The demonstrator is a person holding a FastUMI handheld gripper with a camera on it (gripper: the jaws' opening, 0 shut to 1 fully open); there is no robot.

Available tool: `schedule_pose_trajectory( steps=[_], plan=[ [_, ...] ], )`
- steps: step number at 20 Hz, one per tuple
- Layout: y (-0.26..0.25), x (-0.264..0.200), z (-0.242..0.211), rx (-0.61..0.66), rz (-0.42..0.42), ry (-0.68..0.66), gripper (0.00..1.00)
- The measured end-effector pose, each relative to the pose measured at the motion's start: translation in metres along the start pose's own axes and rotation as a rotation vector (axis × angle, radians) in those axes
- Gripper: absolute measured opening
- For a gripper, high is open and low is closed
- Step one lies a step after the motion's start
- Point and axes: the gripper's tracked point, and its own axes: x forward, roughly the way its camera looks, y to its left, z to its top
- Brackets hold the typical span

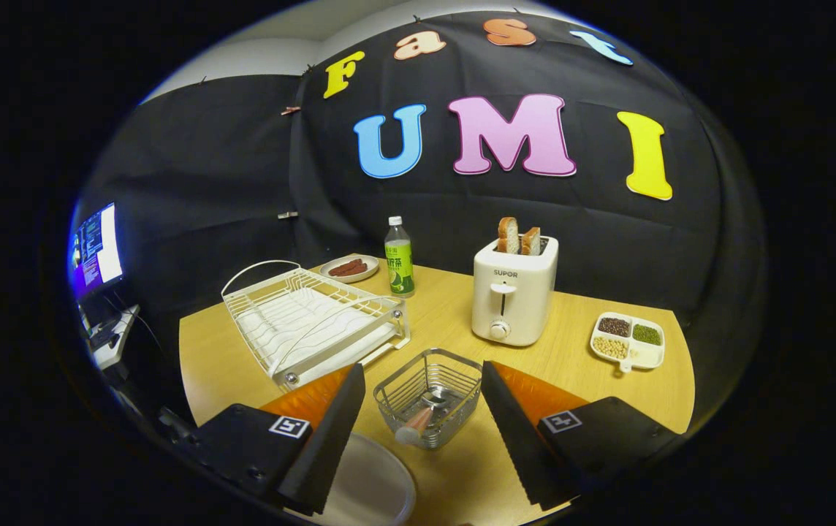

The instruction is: Take the plate from the dish rack, then take the spoon from the basket and place it into the plate.

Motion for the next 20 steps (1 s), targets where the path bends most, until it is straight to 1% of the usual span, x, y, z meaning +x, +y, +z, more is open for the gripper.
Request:
schedule_pose_trajectory(
  steps=[1,3,4,7,12,14,15,16,17,18,19,20],
  plan=[
    [0.005,0.006,-0.008,0.003,0.016,0.022,0.98],
    [0.007,0.017,-0.016,-0.02,0.022,0.048,0.72],
    [0.008,0.021,-0.019,-0.034,0.024,0.053,0.62],
    [0.01,0.031,-0.029,-0.045,0.029,0.071,0.62],
    [0.011,0.035,-0.028,0.011,0.045,0.076,0.62],
    [0.009,0.033,-0.029,0.039,0.049,0.081,0.54],
    [0.01,0.032,-0.028,0.056,0.059,0.083,0.55],
    [0.01,0.034,-0.029,0.058,0.049,0.083,0.55],
    [0.004,0.033,-0.028,0.047,0.031,0.082,0.5],
    [0.002,0.033,-0.03,0.049,0.028,0.08,0.36],
    [0.004,0.035,-0.034,0.059,0.035,0.094,0.31],
    [0.002,0.036,-0.035,0.064,0.033,0.089,0.34]
  ],
)
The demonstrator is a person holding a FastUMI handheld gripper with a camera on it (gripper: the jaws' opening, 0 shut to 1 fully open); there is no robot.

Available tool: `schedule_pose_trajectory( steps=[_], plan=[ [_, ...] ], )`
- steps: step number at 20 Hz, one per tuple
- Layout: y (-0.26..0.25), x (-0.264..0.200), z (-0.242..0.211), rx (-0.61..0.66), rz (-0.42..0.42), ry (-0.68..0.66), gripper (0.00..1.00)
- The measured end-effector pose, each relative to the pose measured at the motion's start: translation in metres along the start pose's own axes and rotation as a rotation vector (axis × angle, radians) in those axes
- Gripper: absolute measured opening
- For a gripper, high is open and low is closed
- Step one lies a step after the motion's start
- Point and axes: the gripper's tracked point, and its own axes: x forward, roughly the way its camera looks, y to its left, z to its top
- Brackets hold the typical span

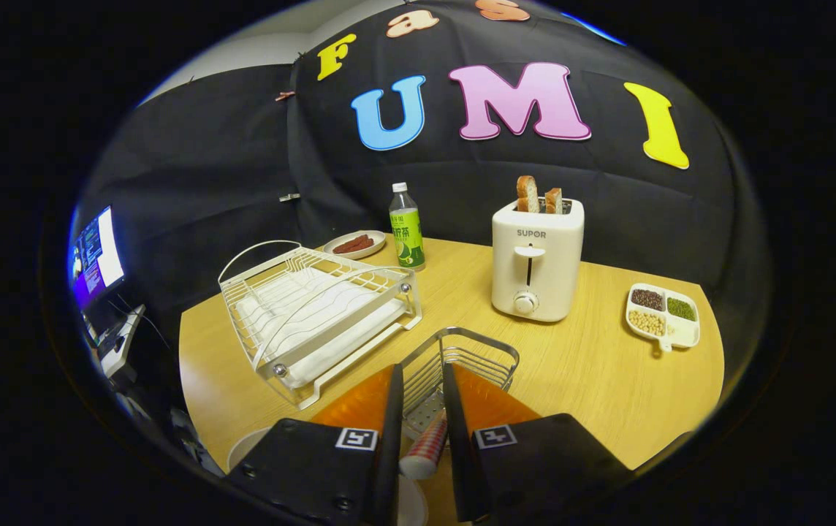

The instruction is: Take the plate from the dish rack, then take the spoon from the basket and place it into the plate.

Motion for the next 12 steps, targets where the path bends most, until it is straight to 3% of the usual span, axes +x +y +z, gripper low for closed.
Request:
schedule_pose_trajectory(
  steps=[4,12],
  plan=[
    [-0.015,-0.001,0.005,-0.024,-0.068,-0.007,0.24],
    [-0.007,-0.019,0.038,-0.071,-0.064,-0.018,0.22]
  ],
)
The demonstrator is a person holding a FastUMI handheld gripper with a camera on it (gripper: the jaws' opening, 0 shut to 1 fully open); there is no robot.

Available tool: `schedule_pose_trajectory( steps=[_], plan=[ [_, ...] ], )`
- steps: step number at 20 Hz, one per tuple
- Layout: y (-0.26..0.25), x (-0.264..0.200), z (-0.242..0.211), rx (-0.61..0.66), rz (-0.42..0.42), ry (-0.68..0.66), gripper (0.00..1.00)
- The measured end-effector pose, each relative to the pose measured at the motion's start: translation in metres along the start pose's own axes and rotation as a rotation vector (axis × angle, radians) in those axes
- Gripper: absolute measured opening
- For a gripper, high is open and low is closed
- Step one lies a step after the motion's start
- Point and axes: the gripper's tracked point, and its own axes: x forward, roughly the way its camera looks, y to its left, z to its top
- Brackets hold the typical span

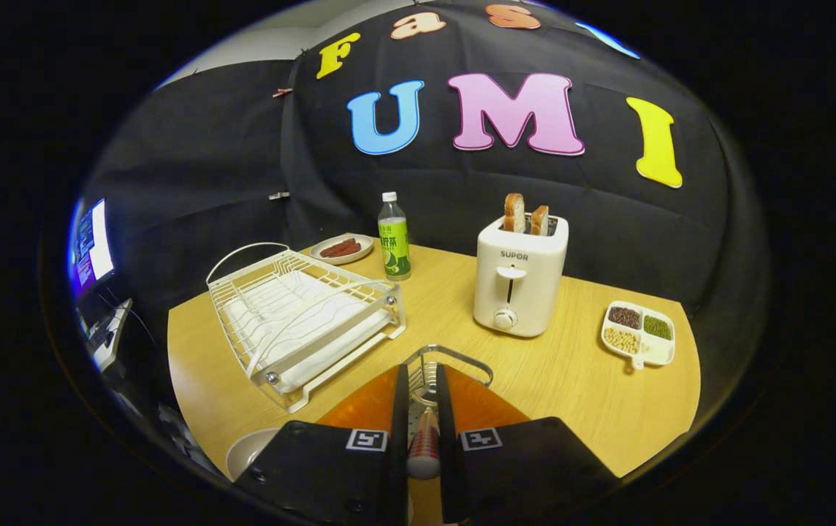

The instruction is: Take the plate from the dish rack, then take the spoon from the basket and place it into the plate.

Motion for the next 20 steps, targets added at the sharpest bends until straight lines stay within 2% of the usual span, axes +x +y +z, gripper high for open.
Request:
schedule_pose_trajectory(
  steps=[6,10,16,20],
  plan=[
    [0.009,-0.049,0.042,-0.039,-0.008,-0.035,0.21],
    [0.042,-0.087,0.052,-0.012,0.022,-0.022,0.21],
    [0.096,-0.113,0.022,0.044,-0.009,0.029,0.21],
    [0.118,-0.089,-0.022,0.088,-0.035,0.096,0.21]
  ],
)
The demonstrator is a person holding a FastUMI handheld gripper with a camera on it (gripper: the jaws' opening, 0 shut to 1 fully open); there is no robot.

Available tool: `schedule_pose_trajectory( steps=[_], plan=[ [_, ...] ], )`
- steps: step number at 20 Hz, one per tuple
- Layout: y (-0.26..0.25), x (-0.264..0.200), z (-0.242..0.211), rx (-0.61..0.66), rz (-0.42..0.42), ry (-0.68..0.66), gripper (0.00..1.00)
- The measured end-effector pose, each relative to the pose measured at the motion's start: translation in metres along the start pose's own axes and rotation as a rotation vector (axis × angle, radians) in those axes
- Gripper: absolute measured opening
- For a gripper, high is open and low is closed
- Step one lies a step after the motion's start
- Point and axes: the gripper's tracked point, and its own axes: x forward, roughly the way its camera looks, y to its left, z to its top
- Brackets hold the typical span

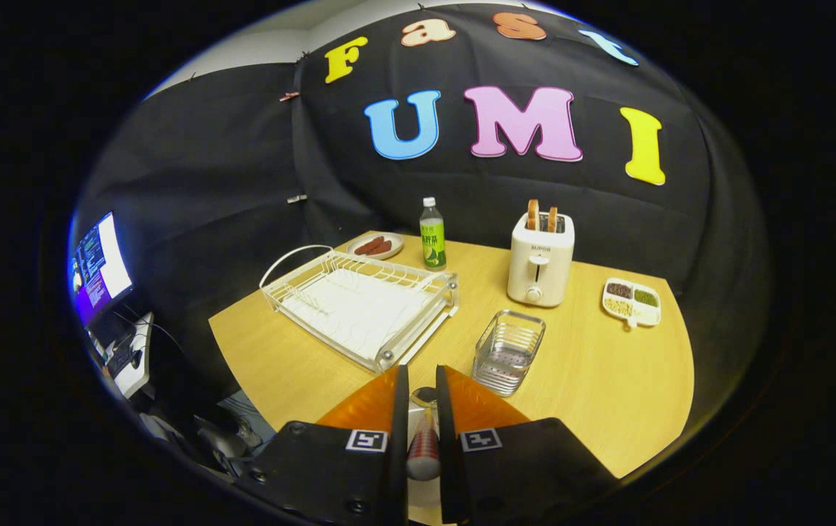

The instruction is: Take the plate from the dish rack, then take the spoon from the basket and place it into the plate.

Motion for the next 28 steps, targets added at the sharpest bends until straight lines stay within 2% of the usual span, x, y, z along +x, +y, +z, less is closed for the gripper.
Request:
schedule_pose_trajectory(
  steps=[5,13,16,21,23,25,28],
  plan=[
    [0.011,0.037,-0.023,0.0,-0.039,0.061,0.22],
    [0.007,0.042,-0.066,-0.124,-0.081,0.137,0.22],
    [0.004,0.039,-0.083,-0.12,-0.088,0.183,0.24],
    [0.002,0.04,-0.074,-0.067,-0.104,0.174,0.24],
    [0.002,0.036,-0.063,-0.024,-0.103,0.163,0.62],
    [-0.008,0.03,-0.045,-0.003,-0.147,0.12,1.0],
    [-0.018,0.008,-0.015,0.013,-0.202,0.057,0.97]
  ],
)
